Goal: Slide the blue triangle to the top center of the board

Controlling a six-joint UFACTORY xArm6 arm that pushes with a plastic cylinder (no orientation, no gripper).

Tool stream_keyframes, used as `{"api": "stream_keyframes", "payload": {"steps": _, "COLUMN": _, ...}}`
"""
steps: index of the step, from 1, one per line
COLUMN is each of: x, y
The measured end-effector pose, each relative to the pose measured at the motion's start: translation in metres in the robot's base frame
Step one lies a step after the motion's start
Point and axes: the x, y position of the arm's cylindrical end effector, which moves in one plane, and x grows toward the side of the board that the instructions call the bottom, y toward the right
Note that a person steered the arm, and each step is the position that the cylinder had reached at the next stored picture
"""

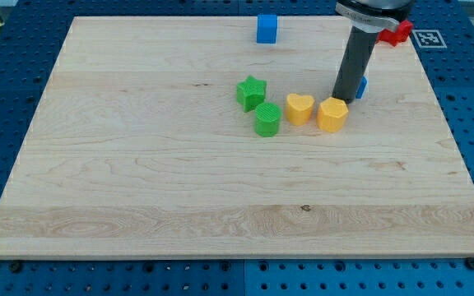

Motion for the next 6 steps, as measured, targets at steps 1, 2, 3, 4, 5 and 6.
{"api": "stream_keyframes", "payload": {"steps": 1, "x": 0.002, "y": 0.019}}
{"api": "stream_keyframes", "payload": {"steps": 2, "x": 0.006, "y": 0.065}}
{"api": "stream_keyframes", "payload": {"steps": 3, "x": 0.005, "y": 0.088}}
{"api": "stream_keyframes", "payload": {"steps": 4, "x": 0.001, "y": 0.083}}
{"api": "stream_keyframes", "payload": {"steps": 5, "x": 0.0, "y": 0.049}}
{"api": "stream_keyframes", "payload": {"steps": 6, "x": -0.011, "y": 0.006}}
